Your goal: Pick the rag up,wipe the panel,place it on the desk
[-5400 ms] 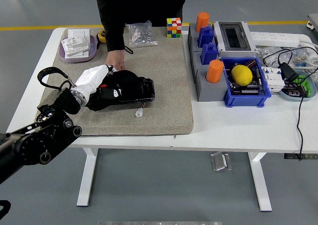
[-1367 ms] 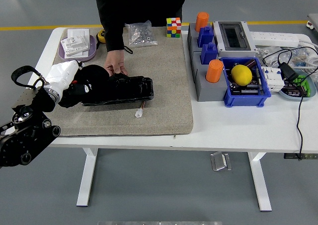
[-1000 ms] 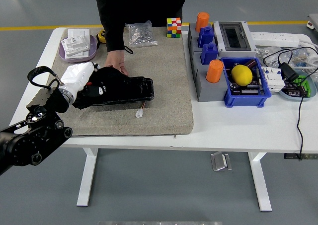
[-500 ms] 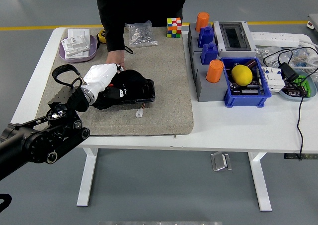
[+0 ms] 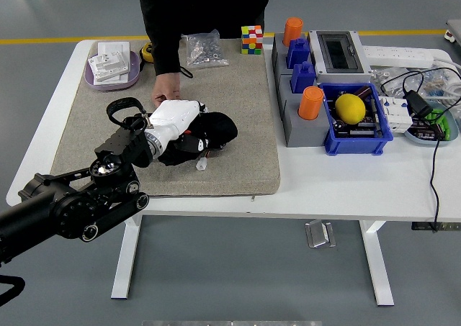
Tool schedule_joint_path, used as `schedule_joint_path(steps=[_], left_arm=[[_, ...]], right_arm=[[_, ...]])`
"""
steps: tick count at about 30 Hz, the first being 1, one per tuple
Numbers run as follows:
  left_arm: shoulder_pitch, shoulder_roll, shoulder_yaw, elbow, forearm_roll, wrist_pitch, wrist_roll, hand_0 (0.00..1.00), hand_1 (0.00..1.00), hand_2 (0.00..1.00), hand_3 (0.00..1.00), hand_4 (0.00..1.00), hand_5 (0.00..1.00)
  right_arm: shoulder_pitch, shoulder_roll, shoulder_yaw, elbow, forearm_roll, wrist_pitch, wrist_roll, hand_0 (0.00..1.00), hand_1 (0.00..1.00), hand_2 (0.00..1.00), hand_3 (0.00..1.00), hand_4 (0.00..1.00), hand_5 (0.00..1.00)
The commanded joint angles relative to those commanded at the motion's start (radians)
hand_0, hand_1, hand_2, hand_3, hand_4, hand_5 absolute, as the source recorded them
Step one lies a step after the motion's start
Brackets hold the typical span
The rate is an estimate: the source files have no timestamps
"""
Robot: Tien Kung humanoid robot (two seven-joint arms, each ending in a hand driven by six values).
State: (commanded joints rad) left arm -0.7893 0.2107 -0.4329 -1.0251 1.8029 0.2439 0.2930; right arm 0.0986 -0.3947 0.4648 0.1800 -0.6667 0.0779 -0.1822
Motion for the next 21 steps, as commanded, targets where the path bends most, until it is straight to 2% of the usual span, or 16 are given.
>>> schedule_joint_path(steps=[14, 21], left_arm=[[0.009, 0.006, -0.029, 0.014, 0.012, 0.006, 0.006, 0.232, 0.146, 0.474, 0.373, 0.308, 0.002], [0.021, 0.027, -0.046, 0.012, 0.028, 0.011, 0.013, 0.233, 0.146, 0.474, 0.373, 0.307, 0.002]], right_arm=[[-0.003, 0.005, 0.001, 0.0, 0.004, -0.001, 0.001, 0.724, 0.582, 0.667, 0.576, 0.998, 0.417], [-0.006, 0.009, 0.007, 0.0, 0.004, -0.002, 0.001, 0.724, 0.582, 0.667, 0.577, 0.998, 0.416]])
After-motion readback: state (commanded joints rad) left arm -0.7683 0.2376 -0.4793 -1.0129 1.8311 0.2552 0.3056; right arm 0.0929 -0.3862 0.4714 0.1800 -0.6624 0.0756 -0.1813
